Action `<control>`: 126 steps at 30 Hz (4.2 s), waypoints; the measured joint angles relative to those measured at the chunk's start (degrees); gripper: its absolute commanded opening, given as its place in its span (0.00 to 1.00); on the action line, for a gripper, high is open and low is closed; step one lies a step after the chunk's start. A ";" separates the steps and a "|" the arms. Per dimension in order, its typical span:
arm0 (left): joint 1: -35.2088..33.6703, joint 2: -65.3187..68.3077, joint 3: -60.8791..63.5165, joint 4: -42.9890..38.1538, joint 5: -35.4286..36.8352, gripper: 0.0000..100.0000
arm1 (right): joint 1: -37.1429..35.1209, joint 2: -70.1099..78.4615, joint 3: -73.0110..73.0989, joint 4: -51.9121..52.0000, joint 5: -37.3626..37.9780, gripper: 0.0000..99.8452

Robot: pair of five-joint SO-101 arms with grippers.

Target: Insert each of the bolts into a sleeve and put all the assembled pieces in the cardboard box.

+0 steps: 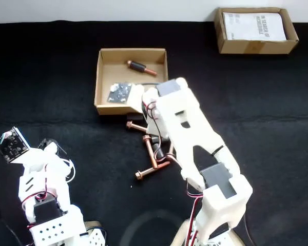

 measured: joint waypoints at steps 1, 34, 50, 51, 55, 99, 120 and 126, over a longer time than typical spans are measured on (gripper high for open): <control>0.00 0.00 0.00 0.00 0.00 0.01 | 0.00 0.00 1.41 -1.41 0.00 0.18; 0.00 -0.88 0.00 0.35 0.18 0.01 | 3.96 18.20 -4.84 -14.51 -0.18 0.01; 4.13 -0.88 0.00 4.31 6.86 0.01 | 3.34 -4.84 -16.97 4.92 -1.23 0.01; 5.10 -0.88 0.00 5.27 7.03 0.01 | 2.55 -6.51 -17.32 5.63 -2.90 0.01; 7.65 1.49 0.00 6.33 6.33 0.01 | -0.79 -13.45 -18.11 8.62 -10.11 0.01; 41.58 140.57 -127.30 57.05 25.93 0.01 | 10.99 -75.43 41.14 -4.13 -31.30 0.01; 41.49 148.48 -135.21 57.23 25.93 0.16 | 13.45 -85.71 54.51 -10.46 -31.30 0.01; 41.49 148.48 -135.21 56.70 25.93 0.16 | 13.45 -85.71 55.38 -10.46 -31.30 0.01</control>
